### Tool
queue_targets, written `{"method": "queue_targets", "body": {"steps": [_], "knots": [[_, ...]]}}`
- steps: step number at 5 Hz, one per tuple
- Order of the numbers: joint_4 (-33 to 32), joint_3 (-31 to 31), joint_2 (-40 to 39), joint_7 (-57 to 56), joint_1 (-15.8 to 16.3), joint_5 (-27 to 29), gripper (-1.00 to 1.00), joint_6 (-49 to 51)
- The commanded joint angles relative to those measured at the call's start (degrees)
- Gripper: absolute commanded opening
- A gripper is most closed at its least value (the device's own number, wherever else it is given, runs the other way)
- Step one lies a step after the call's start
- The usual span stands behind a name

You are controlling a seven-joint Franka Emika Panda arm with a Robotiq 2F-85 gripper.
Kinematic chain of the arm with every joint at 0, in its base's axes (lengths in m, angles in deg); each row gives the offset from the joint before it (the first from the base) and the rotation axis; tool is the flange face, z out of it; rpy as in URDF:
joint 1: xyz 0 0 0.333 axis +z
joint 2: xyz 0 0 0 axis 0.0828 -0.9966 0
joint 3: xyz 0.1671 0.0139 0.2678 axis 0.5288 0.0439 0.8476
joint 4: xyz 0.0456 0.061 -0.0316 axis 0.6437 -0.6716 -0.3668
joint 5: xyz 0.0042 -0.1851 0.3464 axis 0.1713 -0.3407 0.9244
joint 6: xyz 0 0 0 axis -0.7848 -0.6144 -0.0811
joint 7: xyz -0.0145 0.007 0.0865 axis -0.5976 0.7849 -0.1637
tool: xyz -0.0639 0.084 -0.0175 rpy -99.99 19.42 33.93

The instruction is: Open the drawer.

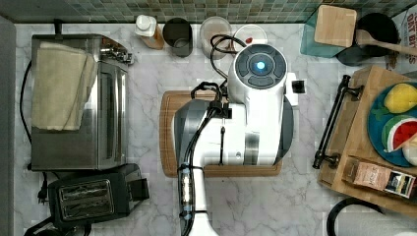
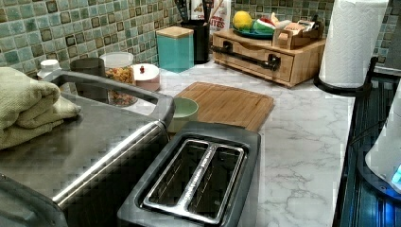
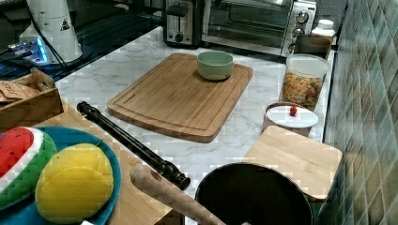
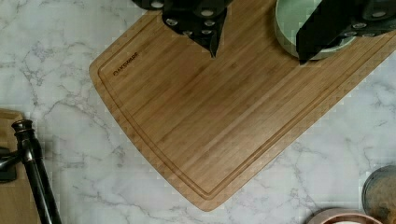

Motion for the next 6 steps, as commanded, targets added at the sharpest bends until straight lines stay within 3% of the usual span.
{"method": "queue_targets", "body": {"steps": [1, 3, 5, 6], "knots": [[-0.1, 0.0, 0.0, 0.0, 0.0, -0.2, 1.00, 0.0], [-3.9, -1.5, 0.0, -7.8, -2.1, -1.9, 1.00, -5.4], [6.1, -5.1, -5.4, -20.8, -6.1, -2.2, 1.00, 2.3], [4.3, -12.5, -5.9, -28.3, -2.8, 0.7, 1.00, -3.3]]}}
